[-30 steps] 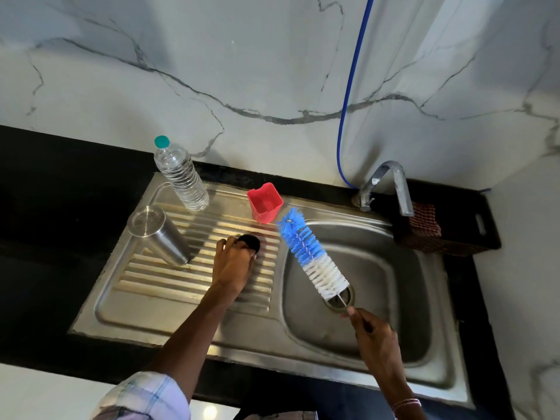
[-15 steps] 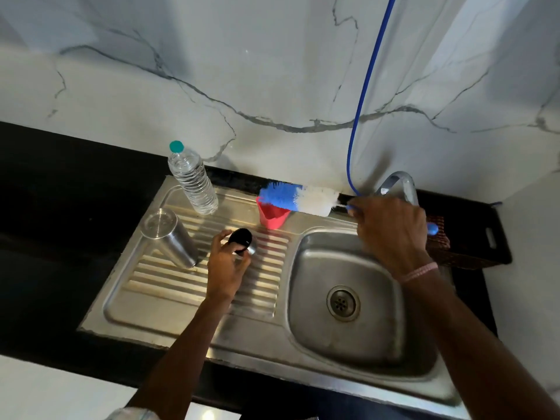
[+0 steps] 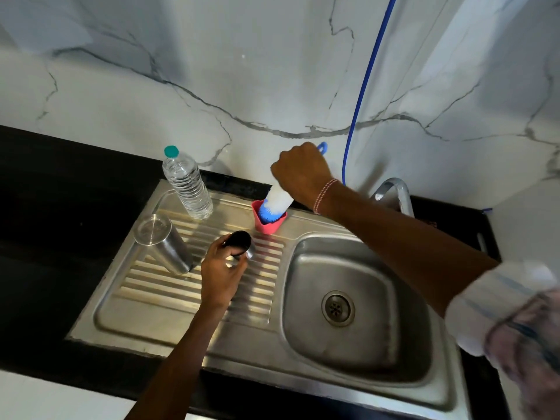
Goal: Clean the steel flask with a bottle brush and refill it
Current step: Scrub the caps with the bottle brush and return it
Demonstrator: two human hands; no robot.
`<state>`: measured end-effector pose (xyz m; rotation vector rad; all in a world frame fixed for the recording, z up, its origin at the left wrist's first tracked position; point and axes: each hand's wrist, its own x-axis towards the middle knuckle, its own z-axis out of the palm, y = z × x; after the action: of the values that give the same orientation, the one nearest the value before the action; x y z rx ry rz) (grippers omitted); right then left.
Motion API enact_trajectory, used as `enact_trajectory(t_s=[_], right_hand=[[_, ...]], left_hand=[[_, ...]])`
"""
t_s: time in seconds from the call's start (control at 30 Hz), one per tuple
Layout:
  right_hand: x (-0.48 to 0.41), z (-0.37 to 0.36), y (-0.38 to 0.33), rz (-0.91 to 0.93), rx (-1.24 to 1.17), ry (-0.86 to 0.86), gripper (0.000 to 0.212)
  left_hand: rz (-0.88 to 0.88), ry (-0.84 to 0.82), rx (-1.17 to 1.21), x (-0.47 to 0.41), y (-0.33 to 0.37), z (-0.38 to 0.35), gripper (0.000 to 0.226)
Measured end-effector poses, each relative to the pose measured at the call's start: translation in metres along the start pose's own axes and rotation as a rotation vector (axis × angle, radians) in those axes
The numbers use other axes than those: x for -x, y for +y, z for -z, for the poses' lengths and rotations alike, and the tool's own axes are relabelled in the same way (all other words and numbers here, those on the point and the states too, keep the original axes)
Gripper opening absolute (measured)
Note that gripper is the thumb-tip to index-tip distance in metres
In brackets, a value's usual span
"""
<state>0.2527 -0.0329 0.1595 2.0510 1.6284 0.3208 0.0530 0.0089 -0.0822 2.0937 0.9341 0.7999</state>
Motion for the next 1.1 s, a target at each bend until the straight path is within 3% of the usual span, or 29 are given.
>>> enact_trajectory(t_s=[0.17,0.63,1.1], right_hand=[[-0.010,-0.013,-0.014,0.073,0.006,0.008,0.018],[0.004,0.006,0.029,-0.023,0.033,0.029,0.018],[-0.001,-0.016,-0.005,-0.001,-0.026,-0.043,0.018]], left_hand=[[0.009,-0.003,0.045,0.003,-0.006,0.002,0.020],[0.061,0.020,0.135,0.013,0.012,0.001,0.020],[0.075,0.043,0.150,0.022,0.014,0.025,0.013]])
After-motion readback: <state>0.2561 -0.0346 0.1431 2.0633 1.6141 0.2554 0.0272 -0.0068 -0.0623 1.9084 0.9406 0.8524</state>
